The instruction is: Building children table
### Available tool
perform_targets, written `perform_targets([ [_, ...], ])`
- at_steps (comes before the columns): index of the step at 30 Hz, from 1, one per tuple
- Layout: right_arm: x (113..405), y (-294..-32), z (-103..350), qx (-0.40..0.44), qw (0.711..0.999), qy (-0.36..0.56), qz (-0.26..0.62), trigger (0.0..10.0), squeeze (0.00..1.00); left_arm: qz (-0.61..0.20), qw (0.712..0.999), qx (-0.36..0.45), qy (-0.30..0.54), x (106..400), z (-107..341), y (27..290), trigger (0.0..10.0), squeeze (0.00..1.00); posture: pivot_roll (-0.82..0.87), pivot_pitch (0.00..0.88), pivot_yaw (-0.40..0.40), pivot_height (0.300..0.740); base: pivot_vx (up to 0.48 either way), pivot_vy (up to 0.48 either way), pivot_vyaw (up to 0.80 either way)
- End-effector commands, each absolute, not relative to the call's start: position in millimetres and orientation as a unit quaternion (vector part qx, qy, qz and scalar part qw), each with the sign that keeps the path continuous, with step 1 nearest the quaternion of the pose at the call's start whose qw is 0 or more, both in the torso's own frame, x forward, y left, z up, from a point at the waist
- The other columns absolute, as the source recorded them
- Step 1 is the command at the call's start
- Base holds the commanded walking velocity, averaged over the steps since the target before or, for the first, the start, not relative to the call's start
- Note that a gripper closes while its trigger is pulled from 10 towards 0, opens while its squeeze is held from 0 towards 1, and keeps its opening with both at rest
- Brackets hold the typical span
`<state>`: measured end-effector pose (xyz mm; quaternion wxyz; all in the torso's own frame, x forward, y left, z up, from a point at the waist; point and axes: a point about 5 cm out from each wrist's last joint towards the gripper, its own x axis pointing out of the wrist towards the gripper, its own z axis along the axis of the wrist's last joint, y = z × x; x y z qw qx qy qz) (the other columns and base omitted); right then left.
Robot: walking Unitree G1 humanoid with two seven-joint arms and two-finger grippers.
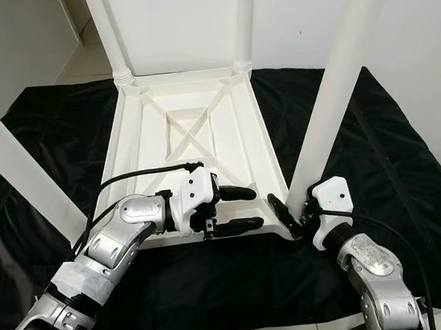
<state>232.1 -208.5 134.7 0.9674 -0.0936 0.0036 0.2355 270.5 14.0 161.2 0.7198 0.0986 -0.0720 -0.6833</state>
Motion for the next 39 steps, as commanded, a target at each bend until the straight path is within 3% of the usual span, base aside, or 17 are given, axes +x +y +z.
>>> perform_targets([
  [1, 232.5, -209.1, 135.1, -0.088, 0.966, 0.002, 0.243, 0.0, 0.00, -0.694, 0.708, 0.108, -0.074, 268.6, 161.3, 13.3, 10.0, 0.00, -0.08, 0.000, 0.024, 0.740, 0.000, 0.000, 0.00],
  [8, 228.3, -204.6, 131.3, -0.074, 0.966, 0.001, 0.248, 0.0, 0.00, -0.694, 0.707, 0.109, -0.074, 268.6, 160.6, 12.8, 10.0, 0.00, -0.09, 0.000, 0.029, 0.740, 0.000, 0.000, 0.00],
  [9, 227.8, -203.9, 131.2, -0.069, 0.969, -0.001, 0.238, 3.9, 0.00, -0.694, 0.708, 0.110, -0.073, 268.8, 159.6, 12.8, 10.0, 0.00, -0.09, 0.000, 0.027, 0.740, 0.000, 0.000, 0.00],
  [10, 227.4, -203.4, 131.3, -0.066, 0.971, -0.004, 0.230, 3.9, 0.00, -0.694, 0.708, 0.110, -0.072, 269.0, 158.9, 12.7, 10.0, 0.00, -0.09, 0.000, 0.027, 0.740, 0.000, 0.000, 0.00],
  [11, 227.6, -201.5, 132.4, -0.064, 0.974, -0.010, 0.216, 10.0, 0.00, -0.692, 0.710, 0.111, -0.070, 269.7, 157.1, 12.8, 10.0, 0.00, -0.09, 0.000, 0.024, 0.740, 0.000, 0.000, 0.00],
  [24, 224.5, -173.5, 137.0, -0.032, 0.994, -0.040, 0.098, 10.0, 0.00, -0.664, 0.737, 0.113, -0.054, 273.4, 138.7, 17.9, 10.0, 0.00, -0.08, 0.000, 0.014, 0.740, 0.000, 0.000, 0.00],
  [25, 223.3, -174.0, 133.8, -0.035, 0.998, -0.032, 0.046, 10.0, 0.00, -0.659, 0.742, 0.112, -0.049, 274.2, 134.6, 19.9, 10.0, 0.00, -0.08, 0.000, 0.014, 0.740, 0.000, 0.000, 0.00],
  [36, 209.6, -170.4, 122.5, -0.014, 0.990, -0.002, -0.141, 10.0, 0.00, -0.657, 0.744, 0.111, -0.045, 272.8, 131.1, 24.6, 10.0, 0.00, -0.08, 0.013, 0.018, 0.740, 0.000, 0.000, 0.00],
  [39, 206.1, -164.2, 117.3, -0.010, 0.989, 0.012, -0.148, 10.0, 0.00, -0.658, 0.744, 0.111, -0.044, 272.2, 130.1, 25.3, 10.0, 0.00, -0.08, 0.017, 0.021, 0.740, 0.000, 0.000, 0.00],
])
